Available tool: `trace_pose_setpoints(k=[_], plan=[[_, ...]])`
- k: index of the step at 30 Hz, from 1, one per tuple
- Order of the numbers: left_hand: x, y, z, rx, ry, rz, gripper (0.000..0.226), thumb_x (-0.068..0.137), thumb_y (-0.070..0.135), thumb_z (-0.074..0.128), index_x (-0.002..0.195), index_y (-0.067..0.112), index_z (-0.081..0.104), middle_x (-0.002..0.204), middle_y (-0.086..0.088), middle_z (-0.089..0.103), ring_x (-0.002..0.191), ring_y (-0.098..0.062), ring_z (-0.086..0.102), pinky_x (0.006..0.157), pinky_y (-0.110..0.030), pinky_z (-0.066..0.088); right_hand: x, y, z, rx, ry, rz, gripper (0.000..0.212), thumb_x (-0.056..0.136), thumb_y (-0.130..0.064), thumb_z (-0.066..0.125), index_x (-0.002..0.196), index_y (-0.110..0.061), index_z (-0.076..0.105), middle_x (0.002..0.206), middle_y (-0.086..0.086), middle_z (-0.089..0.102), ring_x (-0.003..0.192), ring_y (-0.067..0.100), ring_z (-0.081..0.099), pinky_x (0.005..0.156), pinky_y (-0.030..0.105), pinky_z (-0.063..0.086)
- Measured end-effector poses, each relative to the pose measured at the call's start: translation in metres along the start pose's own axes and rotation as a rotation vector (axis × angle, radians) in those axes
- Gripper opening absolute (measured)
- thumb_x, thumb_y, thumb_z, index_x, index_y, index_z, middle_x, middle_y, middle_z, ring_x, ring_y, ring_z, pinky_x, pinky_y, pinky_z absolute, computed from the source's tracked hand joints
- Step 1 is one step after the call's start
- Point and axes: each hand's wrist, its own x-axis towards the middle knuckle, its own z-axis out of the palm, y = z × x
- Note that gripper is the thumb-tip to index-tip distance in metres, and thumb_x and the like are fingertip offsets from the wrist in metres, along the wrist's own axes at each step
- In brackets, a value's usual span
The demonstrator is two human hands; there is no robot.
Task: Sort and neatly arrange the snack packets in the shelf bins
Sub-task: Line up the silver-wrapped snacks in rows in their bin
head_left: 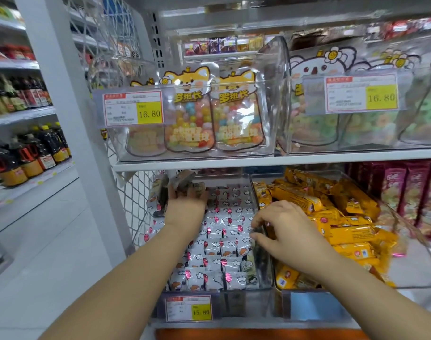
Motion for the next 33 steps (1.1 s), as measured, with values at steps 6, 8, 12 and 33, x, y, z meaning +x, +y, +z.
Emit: trace_pose_setpoints(k=[6, 8, 12, 33], plan=[[0.001, -0.005, -0.011, -0.123, 0.103, 0.05, 0.047, 0.062, 0.002, 0.078, 0.106, 0.017, 0.066, 0.11, -0.019, 0.06, 0.095, -0.036, 0.065, 0.096, -0.056, 0.043, 0.001, -0.004, 0.0, 0.023, 0.016, -0.028, 0.013, 0.086, -0.036, 0.061, 0.097, -0.028, 0.065, 0.095, -0.012, 0.063, 0.1, 0.01, 0.048, 0.102, 0.029, 0.029], [-0.008, -0.005, -0.015, -0.184, 0.041, 0.035, 0.057, 0.073, -0.002, 0.065, 0.124, 0.019, 0.053, 0.132, -0.016, 0.047, 0.121, -0.035, 0.05, 0.104, -0.049, 0.038, 0.001, -0.005, 0.001, 0.032, 0.019, -0.03, 0.012, 0.086, -0.035, 0.062, 0.095, -0.027, 0.065, 0.094, -0.012, 0.063, 0.1, 0.011, 0.048, 0.102, 0.029, 0.029], [-0.032, -0.004, -0.026, -0.308, 0.019, 0.019, 0.067, 0.08, -0.006, 0.055, 0.136, 0.026, 0.038, 0.134, -0.007, 0.045, 0.114, -0.029, 0.053, 0.09, -0.04, 0.049, 0.002, -0.007, 0.004, 0.045, 0.012, -0.035, 0.009, 0.087, -0.036, 0.06, 0.094, -0.03, 0.063, 0.092, -0.015, 0.061, 0.099, 0.007, 0.046, 0.1, 0.027, 0.03], [-0.053, -0.003, -0.038, -1.054, -0.297, -0.094, 0.051, 0.094, 0.033, 0.052, 0.141, 0.03, 0.035, 0.142, 0.003, 0.042, 0.116, -0.013, 0.048, 0.087, -0.021, 0.037, 0.019, -0.035, 0.03, -0.133, -0.208, 0.114, 0.065, 0.091, -0.064, 0.019, 0.147, -0.032, 0.013, 0.124, -0.005, 0.059, 0.135, 0.019, 0.025, 0.115, 0.052, -0.004]])
